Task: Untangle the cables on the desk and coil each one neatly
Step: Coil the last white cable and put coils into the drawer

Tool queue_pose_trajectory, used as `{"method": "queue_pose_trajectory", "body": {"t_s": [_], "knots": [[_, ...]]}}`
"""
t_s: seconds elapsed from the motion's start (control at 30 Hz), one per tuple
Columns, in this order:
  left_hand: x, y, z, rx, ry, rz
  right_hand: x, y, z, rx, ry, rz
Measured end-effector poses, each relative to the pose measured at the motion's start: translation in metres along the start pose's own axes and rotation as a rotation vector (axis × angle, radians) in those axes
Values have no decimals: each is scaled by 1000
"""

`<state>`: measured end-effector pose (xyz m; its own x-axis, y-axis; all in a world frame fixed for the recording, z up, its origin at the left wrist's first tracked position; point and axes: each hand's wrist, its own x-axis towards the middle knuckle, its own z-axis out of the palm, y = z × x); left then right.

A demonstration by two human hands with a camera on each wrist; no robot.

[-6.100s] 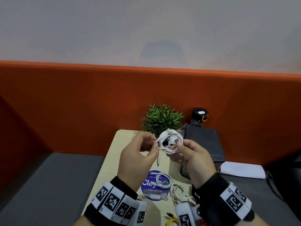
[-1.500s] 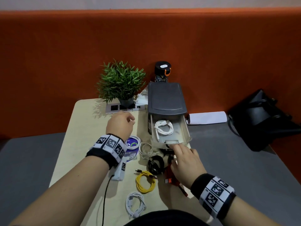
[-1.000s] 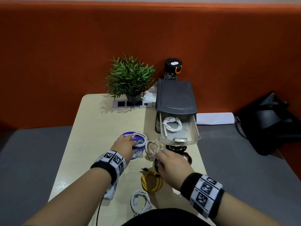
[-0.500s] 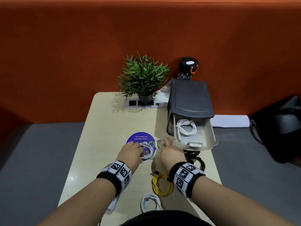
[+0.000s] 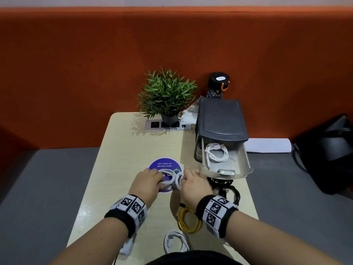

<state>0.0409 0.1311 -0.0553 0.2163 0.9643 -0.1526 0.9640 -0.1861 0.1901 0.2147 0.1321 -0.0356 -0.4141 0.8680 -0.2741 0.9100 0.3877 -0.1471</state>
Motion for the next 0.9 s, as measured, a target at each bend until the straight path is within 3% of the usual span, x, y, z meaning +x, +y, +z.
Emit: {"method": "queue_pose_trajectory", "body": {"t_s": [0.2,0.33,0.43,0.57,0.73,0.9], "knots": [[-2,-7,-32,-282,316,-104,-58,-4,-41,284,418,-239],[4,17,-63,-318,426,47,-90,25,-79,450,467,-106],[9,47,-85,-296,502,225,-99,58,-87,403,443,-7],[20,87,-100,-207,479,443,-102,82,-75,261,209,52],[33,124,-95,-141,365,543,-114,78,-62,83,347,-26],[48,143,-90,-65,238,510,-123,77,-64,126,298,-41]]}}
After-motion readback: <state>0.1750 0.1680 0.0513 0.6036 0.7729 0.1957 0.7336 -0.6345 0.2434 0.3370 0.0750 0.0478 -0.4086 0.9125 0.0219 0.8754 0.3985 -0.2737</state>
